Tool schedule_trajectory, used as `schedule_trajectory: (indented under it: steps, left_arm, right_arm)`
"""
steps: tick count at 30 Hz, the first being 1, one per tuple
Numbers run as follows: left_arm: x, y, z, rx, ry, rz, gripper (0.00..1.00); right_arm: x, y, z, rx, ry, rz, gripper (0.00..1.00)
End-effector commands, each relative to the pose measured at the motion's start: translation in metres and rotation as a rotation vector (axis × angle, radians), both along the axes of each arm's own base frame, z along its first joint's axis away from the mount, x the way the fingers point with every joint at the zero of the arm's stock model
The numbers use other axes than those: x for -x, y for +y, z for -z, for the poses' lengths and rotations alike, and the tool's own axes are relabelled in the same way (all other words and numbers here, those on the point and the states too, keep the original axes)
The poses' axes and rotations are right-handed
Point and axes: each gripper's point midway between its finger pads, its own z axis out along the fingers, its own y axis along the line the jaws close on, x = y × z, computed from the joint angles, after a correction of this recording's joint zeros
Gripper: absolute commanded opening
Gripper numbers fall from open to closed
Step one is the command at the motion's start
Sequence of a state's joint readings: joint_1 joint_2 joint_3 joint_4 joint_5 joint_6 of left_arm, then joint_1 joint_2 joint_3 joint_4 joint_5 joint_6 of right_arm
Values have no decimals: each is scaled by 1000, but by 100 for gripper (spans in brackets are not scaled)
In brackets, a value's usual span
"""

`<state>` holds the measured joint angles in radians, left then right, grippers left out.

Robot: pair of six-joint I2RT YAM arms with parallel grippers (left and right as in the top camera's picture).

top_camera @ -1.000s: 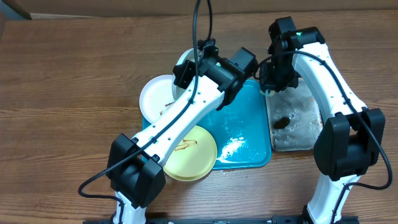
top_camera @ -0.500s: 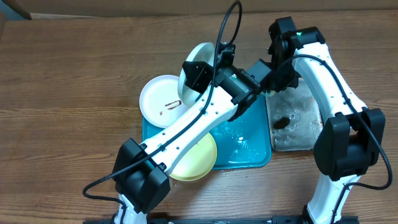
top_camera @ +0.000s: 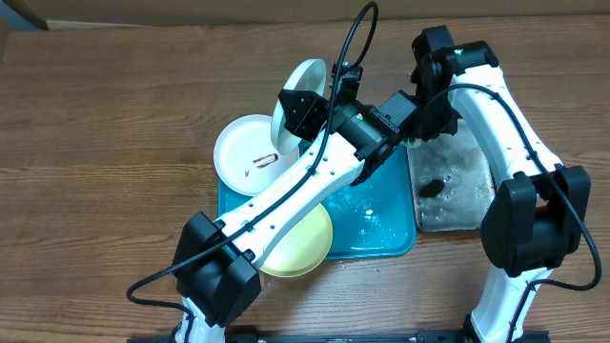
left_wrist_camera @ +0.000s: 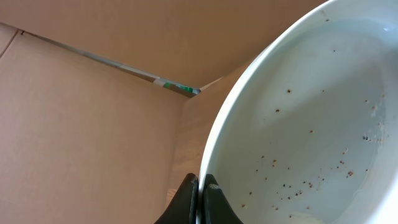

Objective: Clean dirty plates on tray and stack at the side
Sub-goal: 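Carry the cleaned white plate left and lower it onto the table beside the tray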

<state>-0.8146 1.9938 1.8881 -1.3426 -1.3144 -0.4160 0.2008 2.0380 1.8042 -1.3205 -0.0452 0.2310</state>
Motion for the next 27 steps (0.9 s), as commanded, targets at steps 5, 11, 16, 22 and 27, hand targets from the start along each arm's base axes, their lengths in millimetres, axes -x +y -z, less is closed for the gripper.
schedule_trajectory:
  steps: [5,11,16,22,27]
  left_arm:
    - [2,-4,-17,36,-50,9,4]
    - [5,-25,24,245,116,51,4]
    - [11,-54,54,447,254,103,4]
    - [14,-69,78,640,390,114,4]
    - [12,-68,92,795,497,92,4]
  right_arm:
    - [0,0,1,-1,1,0,4]
    - [1,0,1,0,4,-4,4]
    - [3,-1,2,2,11,-19,4]
    - [5,-1,2,5,21,-23,4]
    - [5,-1,2,4,21,-23,4]
